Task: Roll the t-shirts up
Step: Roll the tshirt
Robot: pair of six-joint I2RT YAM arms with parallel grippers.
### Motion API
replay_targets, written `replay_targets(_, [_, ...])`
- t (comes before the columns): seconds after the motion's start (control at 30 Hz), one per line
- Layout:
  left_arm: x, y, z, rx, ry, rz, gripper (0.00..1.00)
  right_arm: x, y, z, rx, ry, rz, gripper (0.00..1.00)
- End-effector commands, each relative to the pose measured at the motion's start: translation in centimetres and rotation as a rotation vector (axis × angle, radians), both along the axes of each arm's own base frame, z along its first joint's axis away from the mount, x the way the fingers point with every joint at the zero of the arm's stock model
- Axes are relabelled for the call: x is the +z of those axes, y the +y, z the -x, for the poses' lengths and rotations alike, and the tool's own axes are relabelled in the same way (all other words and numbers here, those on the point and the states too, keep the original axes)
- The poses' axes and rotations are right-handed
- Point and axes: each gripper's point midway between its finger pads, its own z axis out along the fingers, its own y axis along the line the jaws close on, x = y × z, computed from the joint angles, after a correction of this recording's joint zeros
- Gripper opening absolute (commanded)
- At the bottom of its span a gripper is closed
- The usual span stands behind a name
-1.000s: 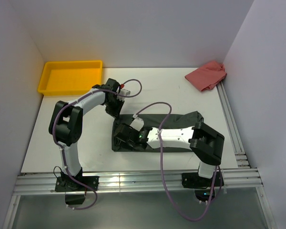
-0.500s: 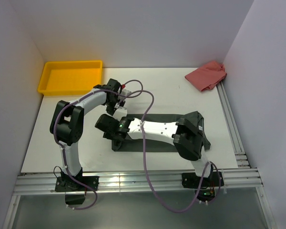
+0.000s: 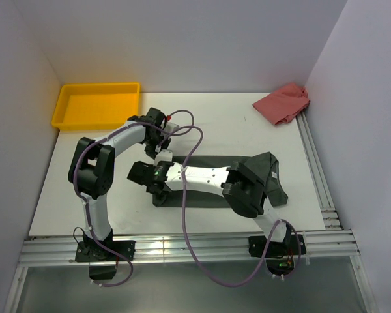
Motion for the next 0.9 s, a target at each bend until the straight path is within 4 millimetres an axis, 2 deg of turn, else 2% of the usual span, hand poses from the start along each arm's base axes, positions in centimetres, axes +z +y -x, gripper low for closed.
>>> replay_targets(0.0, [1.7,-0.9,-0.8,-0.008,-0.040,0.018,0.20,-0.1,-0.5,-0.5,0.007,-0.012,0.036,0.42])
replay_targets(0.2, [2.0,-0.8,-0.9,-0.014,-0.047,0.017,0.23,-0.4,-1.3,-0.4,-0.010,-0.008,0.042,0.38])
replay_targets(0.3, [2.4,-0.9,-1.0,-0.020,-0.057,0.023,0.31,0.1,-1.5,-0.4,-0.017,-0.016,0.027,0.34])
replay_targets(0.33, [2.6,-1.0,-1.0,-0.023,-0.058,0.028,0.37,0.2,-1.4,-0.5,-0.019,-0.020,0.024,0.33])
replay_targets(0.47, [3.9,-1.3,-1.4,-0.033,-0.087,0.051,0.51,0.3,-1.8,-0.5,-0.026,-0.022,0.028,0.27])
replay_targets(0.63, [5.9,-1.6,-1.8,-0.049,-0.117,0.077,0.63,0.4,-2.5,-0.4,-0.040,-0.024,0.020,0.27])
replay_targets(0.73, [7.2,-1.4,-2.4,-0.044,-0.139,0.096,0.69,0.6,-2.9,-0.2,-0.047,-0.027,0.012,0.27])
replay_targets(0.87, [8.6,-0.9,-3.1,-0.030,-0.153,0.134,0.70,0.8,-3.4,0.1,-0.053,-0.023,-0.013,0.27])
